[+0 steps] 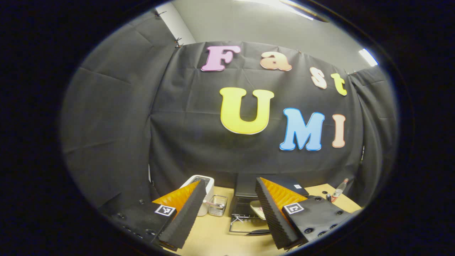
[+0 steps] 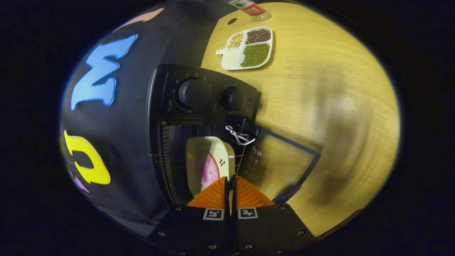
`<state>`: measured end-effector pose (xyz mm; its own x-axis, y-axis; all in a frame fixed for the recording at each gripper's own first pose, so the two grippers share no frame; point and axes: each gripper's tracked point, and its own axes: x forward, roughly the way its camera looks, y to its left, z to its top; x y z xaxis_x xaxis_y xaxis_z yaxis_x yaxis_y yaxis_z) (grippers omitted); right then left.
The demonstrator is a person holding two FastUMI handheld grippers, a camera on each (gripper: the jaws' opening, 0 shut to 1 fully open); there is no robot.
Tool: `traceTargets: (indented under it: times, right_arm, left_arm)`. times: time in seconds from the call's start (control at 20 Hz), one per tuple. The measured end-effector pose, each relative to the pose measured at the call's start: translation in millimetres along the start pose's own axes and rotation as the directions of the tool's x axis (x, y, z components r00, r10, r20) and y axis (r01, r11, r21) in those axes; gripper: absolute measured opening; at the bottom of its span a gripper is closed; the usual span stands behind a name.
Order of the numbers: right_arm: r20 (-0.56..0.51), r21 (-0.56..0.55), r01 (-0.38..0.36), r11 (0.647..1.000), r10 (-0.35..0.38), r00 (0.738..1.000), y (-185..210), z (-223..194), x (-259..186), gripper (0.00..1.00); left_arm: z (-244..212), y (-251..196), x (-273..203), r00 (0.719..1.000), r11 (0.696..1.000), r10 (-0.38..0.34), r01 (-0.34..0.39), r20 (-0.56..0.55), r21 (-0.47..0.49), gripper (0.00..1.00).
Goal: Open the electric oven with the left hand, put the food in, and close the electric oven.
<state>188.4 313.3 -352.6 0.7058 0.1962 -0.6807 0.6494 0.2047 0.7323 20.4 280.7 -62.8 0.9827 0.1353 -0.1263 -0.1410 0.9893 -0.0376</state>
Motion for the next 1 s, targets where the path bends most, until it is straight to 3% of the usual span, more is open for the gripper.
traceTargets:
  times: [0.25, 0.35, 0.55, 0.6, 0.65, 0.7, 0.95, 1.0]
  right_arm:
    - [0.099, 0.100, 0.021, 0.995, -0.031, 0.995, 17.5, -6.2, 31.9, 0.01]
    - [0.108, 0.123, 0.016, 0.992, -0.030, 0.994, 25.6, -10.2, 45.9, 0.01]
    - [0.121, 0.186, 0.011, 0.982, -0.034, 0.992, 36.7, -16.0, 64.2, 0.01]
    - [0.118, 0.198, 0.010, 0.980, -0.034, 0.992, 38.1, -16.6, 67.2, 0.01]
    - [0.121, 0.203, 0.000, 0.979, -0.025, 0.992, 41.5, -16.4, 68.7, 0.01]
    - [0.131, 0.203, -0.010, 0.979, -0.017, 0.991, 44.3, -14.3, 71.2, 0.01]
    - [0.133, 0.100, -0.031, 0.994, 0.017, 0.991, 53.5, -8.4, 63.9, 0.04]
    - [0.124, 0.059, -0.010, 0.998, 0.003, 0.992, 49.8, -7.7, 58.1, 0.13]
  left_arm:
    - [-12.1, 26.1, -2.0, 0.998, 0.998, 0.057, -0.055, -0.040, 0.039, 0.99]
    - [-18.5, 32.5, -0.8, 0.996, 0.996, 0.072, -0.069, -0.059, 0.052, 0.95]
    - [-19.5, 33.6, 2.1, 0.995, 0.996, 0.072, -0.068, -0.076, 0.056, 0.95]
    - [-19.9, 33.8, 2.9, 0.994, 0.996, 0.073, -0.068, -0.078, 0.060, 0.99]
    - [-17.8, 34.0, 3.5, 0.994, 0.996, 0.071, -0.066, -0.078, 0.065, 0.95]
    - [-14.8, 33.4, 5.3, 0.995, 0.995, 0.070, -0.065, -0.075, 0.069, 0.92]
    - [-9.9, 23.7, 4.7, 0.997, 0.996, 0.053, -0.049, -0.058, 0.074, 0.95]
    - [-7.7, 19.1, 5.1, 0.998, 0.997, 0.045, -0.041, -0.053, 0.070, 0.93]
